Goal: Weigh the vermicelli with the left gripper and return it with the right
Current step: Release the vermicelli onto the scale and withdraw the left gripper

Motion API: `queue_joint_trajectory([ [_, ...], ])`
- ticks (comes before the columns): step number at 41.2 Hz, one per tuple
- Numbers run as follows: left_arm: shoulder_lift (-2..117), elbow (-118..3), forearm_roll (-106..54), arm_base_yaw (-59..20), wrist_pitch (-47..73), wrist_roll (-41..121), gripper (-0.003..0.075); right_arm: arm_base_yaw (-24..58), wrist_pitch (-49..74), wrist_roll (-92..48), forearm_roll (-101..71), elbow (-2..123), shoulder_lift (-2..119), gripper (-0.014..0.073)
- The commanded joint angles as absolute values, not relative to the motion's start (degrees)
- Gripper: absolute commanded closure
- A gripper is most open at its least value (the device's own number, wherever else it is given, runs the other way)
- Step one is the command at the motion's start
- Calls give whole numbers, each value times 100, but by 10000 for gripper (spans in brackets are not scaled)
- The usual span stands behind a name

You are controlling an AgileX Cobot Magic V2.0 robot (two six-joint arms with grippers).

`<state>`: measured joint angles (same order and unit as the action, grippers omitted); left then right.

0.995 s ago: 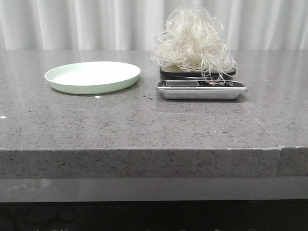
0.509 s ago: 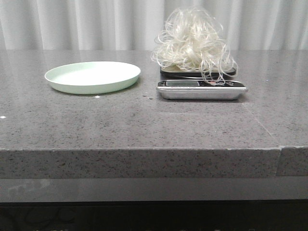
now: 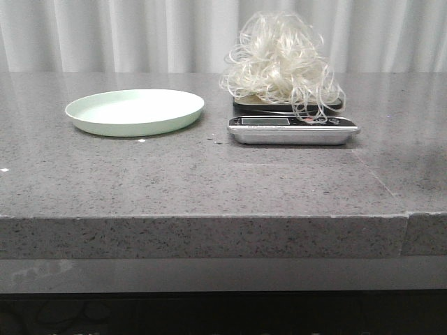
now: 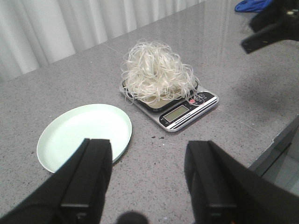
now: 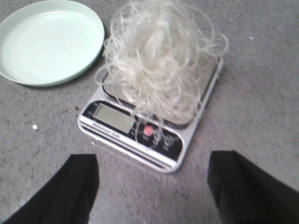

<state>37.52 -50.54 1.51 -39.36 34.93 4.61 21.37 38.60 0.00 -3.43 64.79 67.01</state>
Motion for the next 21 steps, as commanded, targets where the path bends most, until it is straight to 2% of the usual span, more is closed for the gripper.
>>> queue_joint_trajectory([
  [1, 3595, -5099, 90, -3958, 2998, 400, 301, 2157, 3533, -88, -347, 7080, 7099, 7],
  [21, 3541, -5089, 90, -3958, 3020, 400, 301, 2157, 3549, -88, -347, 9406, 9489, 7],
])
